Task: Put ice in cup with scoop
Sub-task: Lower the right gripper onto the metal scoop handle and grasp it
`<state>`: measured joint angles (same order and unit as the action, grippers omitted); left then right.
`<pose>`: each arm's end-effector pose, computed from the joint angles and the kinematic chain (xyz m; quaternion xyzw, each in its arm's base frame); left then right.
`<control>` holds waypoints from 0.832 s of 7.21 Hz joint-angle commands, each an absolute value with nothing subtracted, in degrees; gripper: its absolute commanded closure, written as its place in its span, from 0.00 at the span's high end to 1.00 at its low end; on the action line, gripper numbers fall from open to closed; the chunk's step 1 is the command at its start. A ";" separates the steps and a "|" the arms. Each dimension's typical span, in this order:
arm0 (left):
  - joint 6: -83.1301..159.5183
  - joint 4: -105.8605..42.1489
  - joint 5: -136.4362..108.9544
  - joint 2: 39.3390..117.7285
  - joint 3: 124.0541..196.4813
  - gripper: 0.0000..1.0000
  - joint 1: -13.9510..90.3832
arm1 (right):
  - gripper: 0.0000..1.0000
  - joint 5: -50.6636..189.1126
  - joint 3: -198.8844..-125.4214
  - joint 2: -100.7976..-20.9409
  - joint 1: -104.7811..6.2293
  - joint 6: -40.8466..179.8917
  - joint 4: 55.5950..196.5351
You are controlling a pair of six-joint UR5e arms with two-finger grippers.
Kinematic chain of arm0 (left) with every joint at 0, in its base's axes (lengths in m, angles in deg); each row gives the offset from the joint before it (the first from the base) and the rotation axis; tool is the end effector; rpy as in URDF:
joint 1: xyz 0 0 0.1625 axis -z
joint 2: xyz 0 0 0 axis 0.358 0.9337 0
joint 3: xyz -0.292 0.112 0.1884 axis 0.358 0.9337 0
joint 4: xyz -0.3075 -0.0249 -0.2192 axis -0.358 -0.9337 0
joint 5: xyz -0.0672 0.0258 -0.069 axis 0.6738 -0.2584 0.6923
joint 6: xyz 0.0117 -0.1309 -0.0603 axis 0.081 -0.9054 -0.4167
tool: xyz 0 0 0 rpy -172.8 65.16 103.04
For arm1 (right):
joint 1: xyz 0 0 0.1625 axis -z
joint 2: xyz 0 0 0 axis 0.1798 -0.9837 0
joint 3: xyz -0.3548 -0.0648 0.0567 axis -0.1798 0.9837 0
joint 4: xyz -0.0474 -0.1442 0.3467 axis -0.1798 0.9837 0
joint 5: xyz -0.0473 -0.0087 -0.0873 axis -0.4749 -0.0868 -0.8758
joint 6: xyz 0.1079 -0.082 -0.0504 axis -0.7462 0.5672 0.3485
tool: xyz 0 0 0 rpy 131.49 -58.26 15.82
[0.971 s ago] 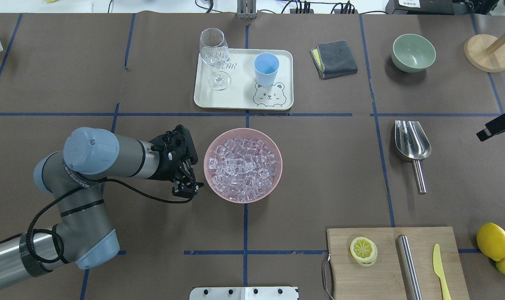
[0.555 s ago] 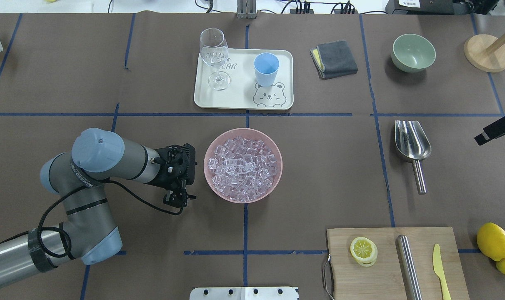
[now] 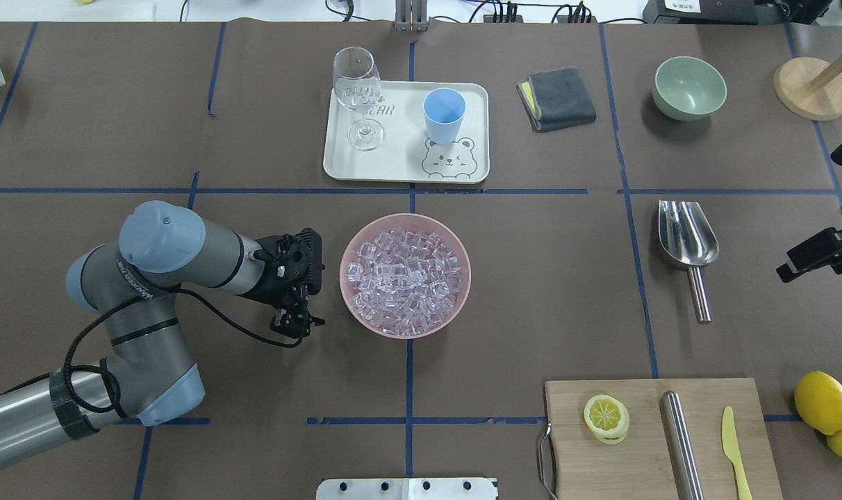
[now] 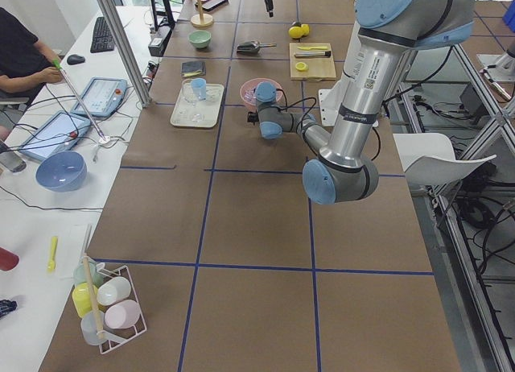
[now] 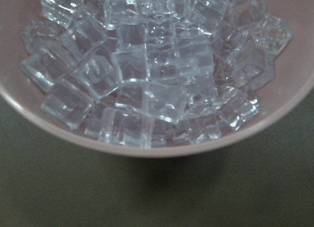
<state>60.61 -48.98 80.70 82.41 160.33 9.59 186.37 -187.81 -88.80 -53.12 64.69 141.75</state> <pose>0.5031 -0.3784 0.3069 0.4083 0.4052 0.5514 0.6042 -0.1612 -0.3730 0.4547 -0.0373 -0.4413 -0.1081 0.8901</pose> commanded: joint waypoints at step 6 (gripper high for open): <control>55.65 -48.91 82.94 84.95 158.07 1.00 11.80 | 1.00 152.98 -188.60 -90.03 -26.60 19.09 120.95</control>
<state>56.02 -48.91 82.93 84.72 158.02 11.76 162.56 -188.35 -89.93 -31.83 25.28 122.63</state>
